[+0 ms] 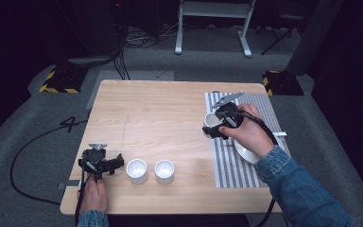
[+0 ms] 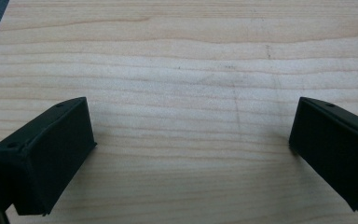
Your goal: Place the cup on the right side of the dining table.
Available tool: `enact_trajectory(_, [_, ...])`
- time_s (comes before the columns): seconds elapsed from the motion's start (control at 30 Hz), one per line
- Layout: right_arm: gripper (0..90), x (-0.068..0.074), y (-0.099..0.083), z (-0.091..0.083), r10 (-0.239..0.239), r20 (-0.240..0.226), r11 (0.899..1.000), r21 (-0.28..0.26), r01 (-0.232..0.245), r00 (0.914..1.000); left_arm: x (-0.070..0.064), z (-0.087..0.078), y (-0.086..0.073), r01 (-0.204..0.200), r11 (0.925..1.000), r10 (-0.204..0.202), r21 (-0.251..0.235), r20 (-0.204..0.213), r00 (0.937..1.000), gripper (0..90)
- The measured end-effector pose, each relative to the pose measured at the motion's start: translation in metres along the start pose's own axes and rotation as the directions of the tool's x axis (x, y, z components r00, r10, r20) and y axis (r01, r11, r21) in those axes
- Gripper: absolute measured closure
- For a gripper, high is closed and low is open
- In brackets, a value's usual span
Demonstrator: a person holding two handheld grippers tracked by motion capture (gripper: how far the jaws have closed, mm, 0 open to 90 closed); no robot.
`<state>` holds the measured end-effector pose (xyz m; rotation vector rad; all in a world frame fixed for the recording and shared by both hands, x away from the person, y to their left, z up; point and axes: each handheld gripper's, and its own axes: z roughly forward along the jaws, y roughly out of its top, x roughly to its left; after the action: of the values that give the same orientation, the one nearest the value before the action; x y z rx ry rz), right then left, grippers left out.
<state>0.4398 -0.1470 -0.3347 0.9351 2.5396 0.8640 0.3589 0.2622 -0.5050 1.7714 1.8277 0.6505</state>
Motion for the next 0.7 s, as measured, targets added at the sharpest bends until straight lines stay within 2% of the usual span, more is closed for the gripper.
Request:
enact_trajectory(0.27, [27.2,-0.024,0.006,0.002,0.046,0.048,0.999,0.002,-0.047,0.9978,0.0,0.003,0.004,0.013,0.9999,-0.013,0.001,-0.011,0.9999,0.0])
enact_trajectory(0.37, [27.2,-0.034,0.009,0.002,0.065,0.064,0.998,-0.002,-0.065,0.9958,0.0,0.005,0.006,0.03,0.9995,-0.03,0.0,-0.025,0.9992,0.0])
enact_trajectory(0.7, [27.2,-0.069,0.014,0.012,0.122,0.136,0.992,0.012,-0.125,0.9831,0.0,0.006,0.007,0.036,0.9994,-0.036,-0.002,-0.031,0.9989,0.0])
